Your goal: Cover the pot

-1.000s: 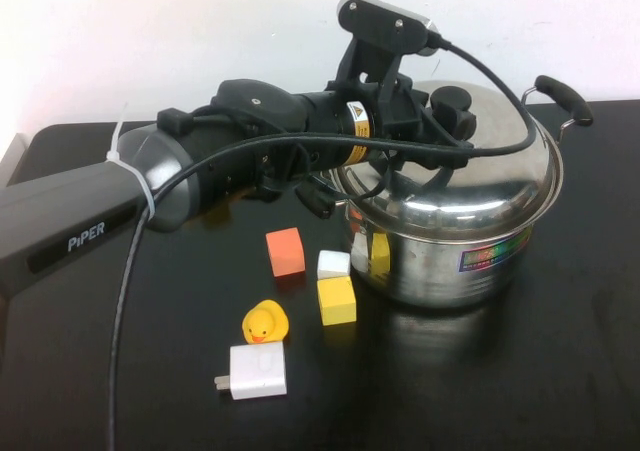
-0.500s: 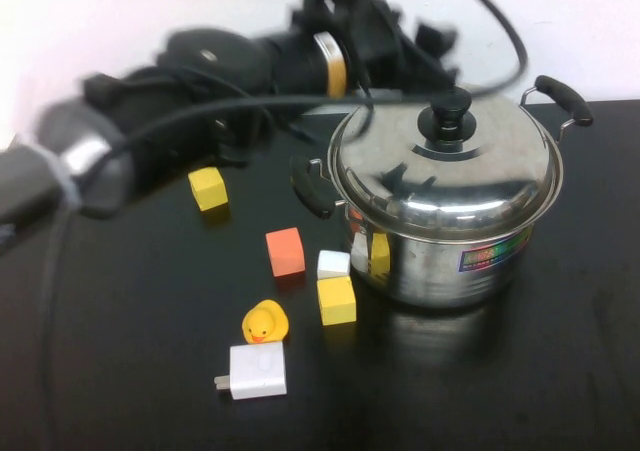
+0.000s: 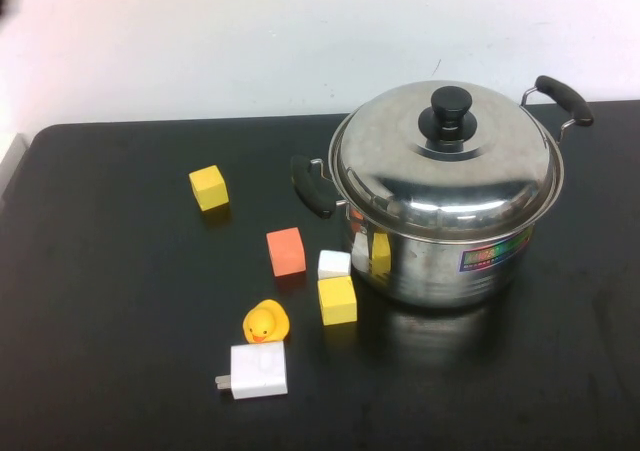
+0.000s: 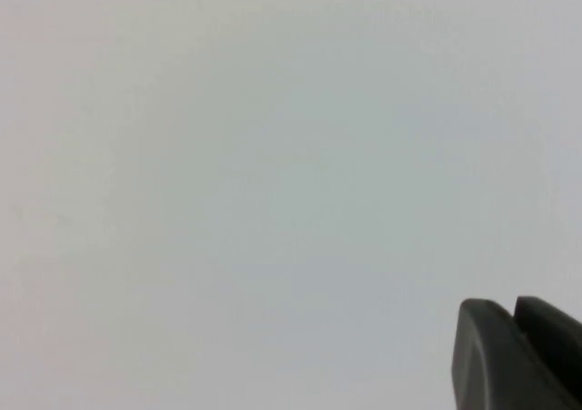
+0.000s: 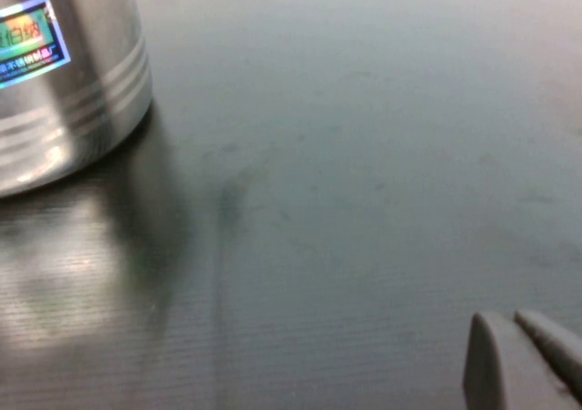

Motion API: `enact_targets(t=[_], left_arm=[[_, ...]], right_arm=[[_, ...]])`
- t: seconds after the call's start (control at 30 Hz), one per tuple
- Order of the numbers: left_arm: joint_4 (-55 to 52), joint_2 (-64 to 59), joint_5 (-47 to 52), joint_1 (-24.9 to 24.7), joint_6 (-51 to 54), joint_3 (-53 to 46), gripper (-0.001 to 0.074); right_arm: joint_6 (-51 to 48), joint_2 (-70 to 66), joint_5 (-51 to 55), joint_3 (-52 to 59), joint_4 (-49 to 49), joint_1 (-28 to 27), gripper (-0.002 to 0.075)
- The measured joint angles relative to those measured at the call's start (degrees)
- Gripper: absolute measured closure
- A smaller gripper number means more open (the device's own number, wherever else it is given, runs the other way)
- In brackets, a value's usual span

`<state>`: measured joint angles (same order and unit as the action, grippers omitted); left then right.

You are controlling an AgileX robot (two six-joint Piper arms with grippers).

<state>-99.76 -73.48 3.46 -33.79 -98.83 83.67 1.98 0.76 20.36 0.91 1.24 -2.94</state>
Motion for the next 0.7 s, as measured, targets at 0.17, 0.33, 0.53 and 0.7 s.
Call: enact_targets(t=[0.17, 0.33, 0.53, 0.7], left_arm=[[0.0, 7.94, 1.5, 0.0, 1.65, -6.92, 0.0731], [0.52, 14.54, 4.42, 0.0, 9.26, -14.25, 0.0735], [0.52, 17.46, 5.06, 0.0, 12.38, -17.09, 0.0735], [0.52, 17.4, 5.06, 0.0, 12.93, -17.31, 0.0735]], right_arm=[[0.0, 0.0, 0.0, 0.0, 0.0, 0.0, 0.0728], [0.0, 0.0, 0.0, 0.0, 0.0, 0.0, 0.0728], [0.0, 0.0, 0.0, 0.0, 0.0, 0.0, 0.0728], [0.0, 0.0, 0.0, 0.0, 0.0, 0.0, 0.0728]])
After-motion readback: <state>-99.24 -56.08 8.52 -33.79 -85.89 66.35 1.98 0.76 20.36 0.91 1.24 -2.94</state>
